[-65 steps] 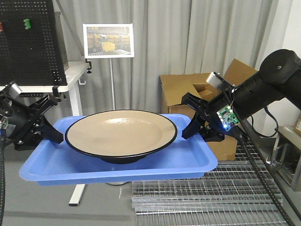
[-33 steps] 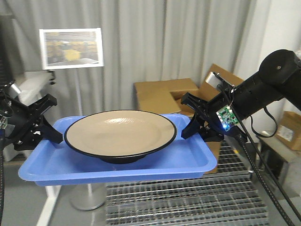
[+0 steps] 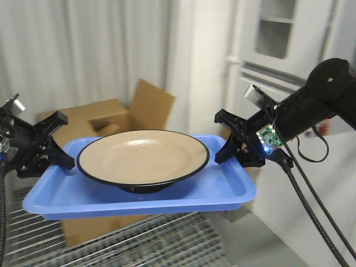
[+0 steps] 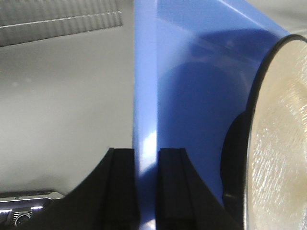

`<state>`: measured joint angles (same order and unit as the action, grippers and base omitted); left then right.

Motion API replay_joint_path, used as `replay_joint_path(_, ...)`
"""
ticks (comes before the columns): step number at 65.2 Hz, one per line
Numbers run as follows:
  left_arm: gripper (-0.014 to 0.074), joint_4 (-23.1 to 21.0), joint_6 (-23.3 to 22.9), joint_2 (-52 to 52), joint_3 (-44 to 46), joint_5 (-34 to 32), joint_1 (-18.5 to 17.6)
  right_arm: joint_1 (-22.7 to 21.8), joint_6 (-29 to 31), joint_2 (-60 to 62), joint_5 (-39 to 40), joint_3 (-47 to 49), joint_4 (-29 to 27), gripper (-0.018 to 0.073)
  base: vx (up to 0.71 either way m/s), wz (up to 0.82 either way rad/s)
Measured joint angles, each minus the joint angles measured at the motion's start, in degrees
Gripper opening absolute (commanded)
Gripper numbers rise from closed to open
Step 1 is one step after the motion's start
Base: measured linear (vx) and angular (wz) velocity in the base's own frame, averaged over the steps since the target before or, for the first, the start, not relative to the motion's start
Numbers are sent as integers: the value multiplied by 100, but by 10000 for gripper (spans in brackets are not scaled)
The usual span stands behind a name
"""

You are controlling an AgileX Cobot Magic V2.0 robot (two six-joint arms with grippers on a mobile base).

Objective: Place disk in tray to left cabinet
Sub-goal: 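Keep holding the tray while the base turns to the cabinet shelf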

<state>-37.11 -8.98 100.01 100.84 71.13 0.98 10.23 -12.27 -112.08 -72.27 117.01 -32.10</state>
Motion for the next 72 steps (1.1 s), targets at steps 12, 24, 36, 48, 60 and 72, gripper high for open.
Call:
replay_joint_path(12,0,-5,0,0,0,0,0,0,0,0,0,0,0,-4,19,-74)
replay_joint_path(24,0,-5,0,0,0,0,0,0,0,0,0,0,5,-4,18,-69)
replay_joint_path(36,0,-11,0,0,0,0,0,0,0,0,1,0,17,-4,16,-63)
replay_joint_path(48,0,-18,0,0,0,5,0,0,0,0,-6,0,17,-4,15,-58)
replay_joint_path(60,0,-18,0,0,0,5,0,0,0,0,-1,0,17,-4,15,-56)
replay_joint_path(72,0,-18,0,0,0,5,0,0,0,0,-13,0,17,-4,15,-51)
